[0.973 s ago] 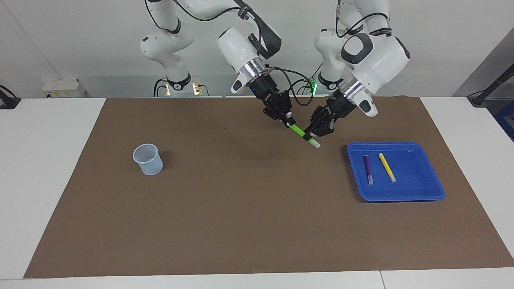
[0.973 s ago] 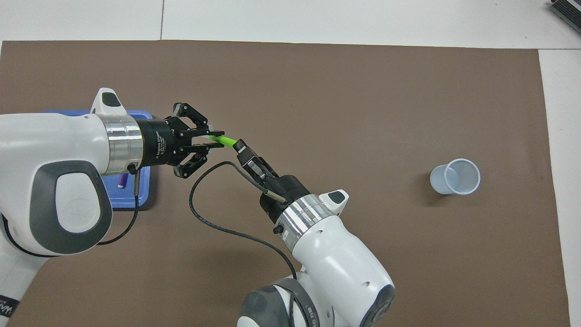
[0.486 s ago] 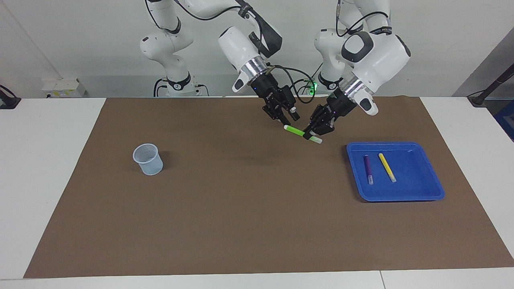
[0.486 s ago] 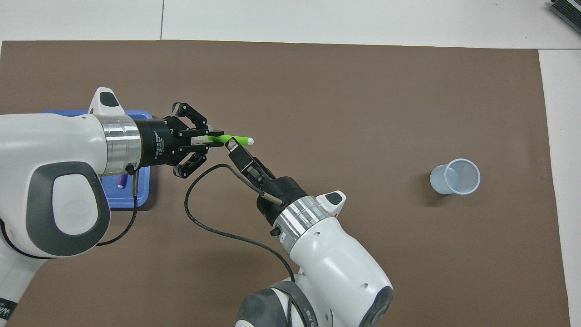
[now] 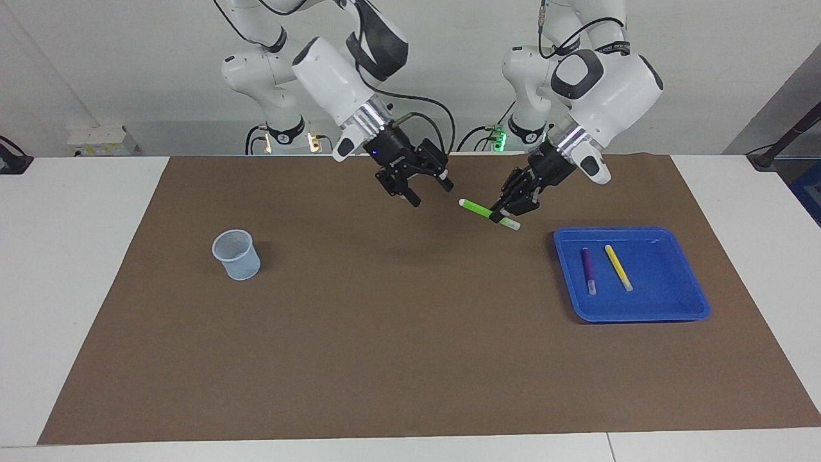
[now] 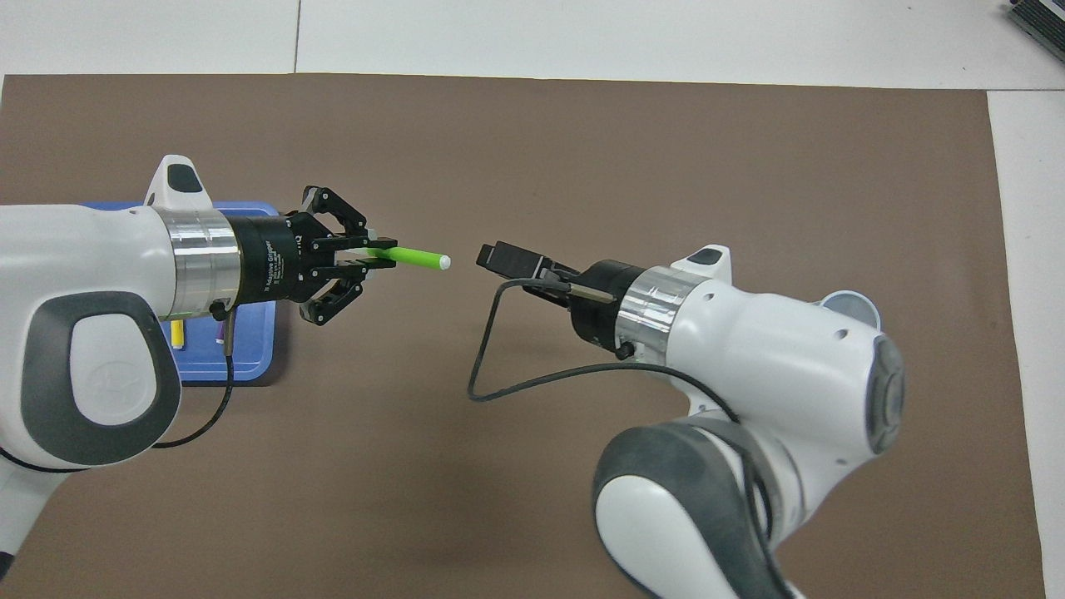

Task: Right arm passes pens to left for tray arrangement
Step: 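Lower the green pen into the blue tray while the right gripper withdraws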

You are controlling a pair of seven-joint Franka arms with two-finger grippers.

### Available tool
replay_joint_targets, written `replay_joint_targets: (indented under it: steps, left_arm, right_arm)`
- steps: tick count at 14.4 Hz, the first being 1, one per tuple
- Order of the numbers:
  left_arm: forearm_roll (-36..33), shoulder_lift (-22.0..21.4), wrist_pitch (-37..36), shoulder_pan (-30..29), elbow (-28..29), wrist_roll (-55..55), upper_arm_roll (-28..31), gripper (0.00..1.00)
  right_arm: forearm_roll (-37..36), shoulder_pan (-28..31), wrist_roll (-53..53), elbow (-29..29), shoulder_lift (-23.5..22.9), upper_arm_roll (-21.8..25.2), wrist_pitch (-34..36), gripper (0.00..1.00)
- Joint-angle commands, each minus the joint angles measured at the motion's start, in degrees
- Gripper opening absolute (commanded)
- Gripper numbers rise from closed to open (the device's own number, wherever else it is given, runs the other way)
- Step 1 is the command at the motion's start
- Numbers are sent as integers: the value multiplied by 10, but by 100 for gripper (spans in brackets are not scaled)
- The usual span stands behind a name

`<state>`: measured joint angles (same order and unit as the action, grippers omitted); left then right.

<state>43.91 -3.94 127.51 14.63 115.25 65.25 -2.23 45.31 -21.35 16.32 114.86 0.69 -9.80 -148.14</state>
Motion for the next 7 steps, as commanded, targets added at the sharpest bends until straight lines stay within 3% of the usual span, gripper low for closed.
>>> replay_joint_targets:
  steps: [1, 7]
  left_arm:
    - [1, -19, -53, -42, 9, -83, 3, 0]
    - [-107, -26, -167, -118, 4, -299, 3, 0]
  right_arm:
    - [-60, 50, -83, -1, 11, -7, 99, 100]
    - [-251, 130, -179, -3, 30, -7, 291, 100]
